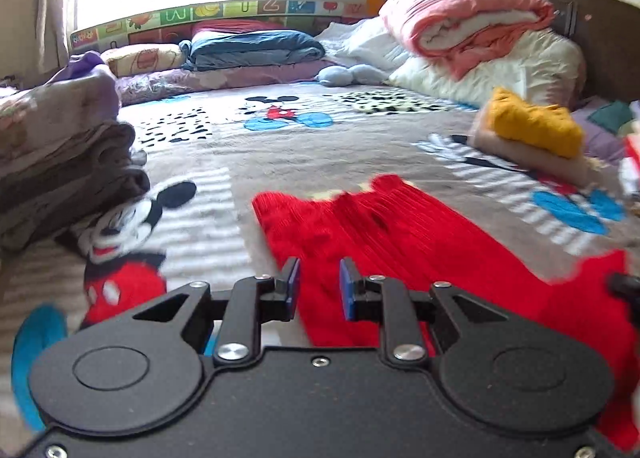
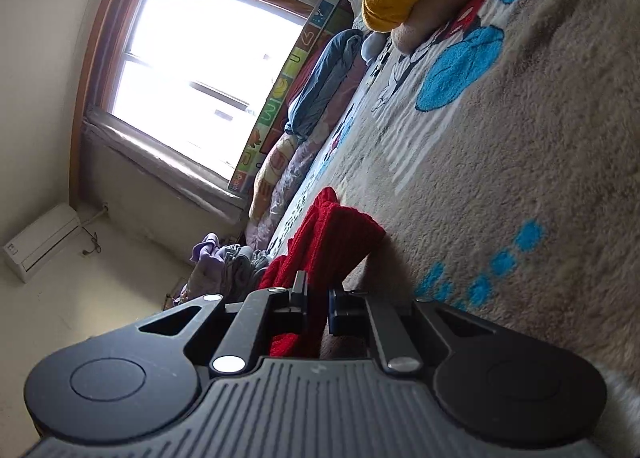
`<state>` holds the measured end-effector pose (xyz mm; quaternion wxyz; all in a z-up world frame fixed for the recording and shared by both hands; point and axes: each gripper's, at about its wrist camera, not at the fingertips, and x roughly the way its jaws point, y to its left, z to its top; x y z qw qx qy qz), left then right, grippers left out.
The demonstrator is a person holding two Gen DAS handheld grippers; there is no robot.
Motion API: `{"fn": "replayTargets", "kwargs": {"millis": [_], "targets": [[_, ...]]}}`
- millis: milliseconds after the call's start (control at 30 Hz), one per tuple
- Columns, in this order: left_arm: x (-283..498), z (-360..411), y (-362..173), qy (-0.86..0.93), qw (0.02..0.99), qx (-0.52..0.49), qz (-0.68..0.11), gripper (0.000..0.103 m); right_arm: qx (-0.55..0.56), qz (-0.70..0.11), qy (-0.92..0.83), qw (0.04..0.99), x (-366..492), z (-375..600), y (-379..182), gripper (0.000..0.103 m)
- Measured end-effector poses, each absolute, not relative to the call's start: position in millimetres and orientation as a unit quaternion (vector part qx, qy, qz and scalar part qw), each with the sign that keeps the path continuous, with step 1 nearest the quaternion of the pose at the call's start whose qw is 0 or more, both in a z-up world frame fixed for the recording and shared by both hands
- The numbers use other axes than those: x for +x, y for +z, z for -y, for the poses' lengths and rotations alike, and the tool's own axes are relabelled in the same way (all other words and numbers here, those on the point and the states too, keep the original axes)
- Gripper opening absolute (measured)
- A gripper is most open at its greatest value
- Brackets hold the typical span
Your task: Fold clothes
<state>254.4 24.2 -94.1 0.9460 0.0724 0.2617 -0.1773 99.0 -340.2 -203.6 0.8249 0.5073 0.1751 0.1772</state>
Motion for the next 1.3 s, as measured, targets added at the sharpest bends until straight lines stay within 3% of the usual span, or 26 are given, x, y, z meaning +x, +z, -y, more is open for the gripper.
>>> {"fn": "replayTargets", "kwargs": {"millis": [167, 233, 400, 567, 633, 700, 900, 933, 967, 1100, 1300], "targets": [[274.4, -0.4, -106.7, -0.222, 0.913, 0.177, -0.294, 0.019, 0.512, -0.171, 0.187, 0.821, 99.6, 340.9, -207.3, 0.011], [276.1, -0.8, -91.5, -0.212, 0.926, 0.168, -0.265, 0.018, 0.512, -0.168, 0.191, 0.820, 99.4, 340.9, -208.2, 0.011], [321.9, 12.9, -107.4, -0.175, 0.925, 0.164, -0.295, 0.018, 0.509, -0.168, 0.201, 0.820, 99.9, 340.4, -208.8, 0.011], [306.5, 5.4, -96.4, -0.179, 0.929, 0.127, -0.297, 0.020, 0.511, -0.166, 0.202, 0.819, 99.0, 340.6, -208.2, 0.012], [299.8, 2.3, -91.7, -0.181, 0.931, 0.112, -0.297, 0.028, 0.509, -0.166, 0.201, 0.820, 99.3, 340.0, -207.6, 0.012], [293.1, -0.9, -87.0, -0.183, 0.932, 0.097, -0.298, 0.042, 0.509, -0.166, 0.201, 0.820, 99.0, 339.7, -206.8, 0.012], [295.7, 13.4, -94.8, -0.150, 0.924, 0.117, -0.330, 0.043, 0.515, -0.153, 0.207, 0.818, 94.9, 341.9, -204.8, 0.012], [298.2, 17.9, -98.1, -0.141, 0.922, 0.126, -0.338, 0.041, 0.515, -0.150, 0.208, 0.818, 94.3, 342.4, -204.7, 0.012], [300.7, 22.5, -101.3, -0.132, 0.919, 0.135, -0.346, 0.026, 0.515, -0.150, 0.207, 0.818, 94.2, 342.8, -204.7, 0.012], [300.2, 23.4, -106.1, -0.116, 0.920, 0.122, -0.355, 0.012, 0.516, -0.152, 0.207, 0.817, 94.8, 343.0, -204.9, 0.012], [284.1, 7.6, -81.4, -0.119, 0.946, 0.040, -0.300, 0.004, 0.521, -0.152, 0.206, 0.814, 95.4, 343.3, -205.5, 0.012]]}}
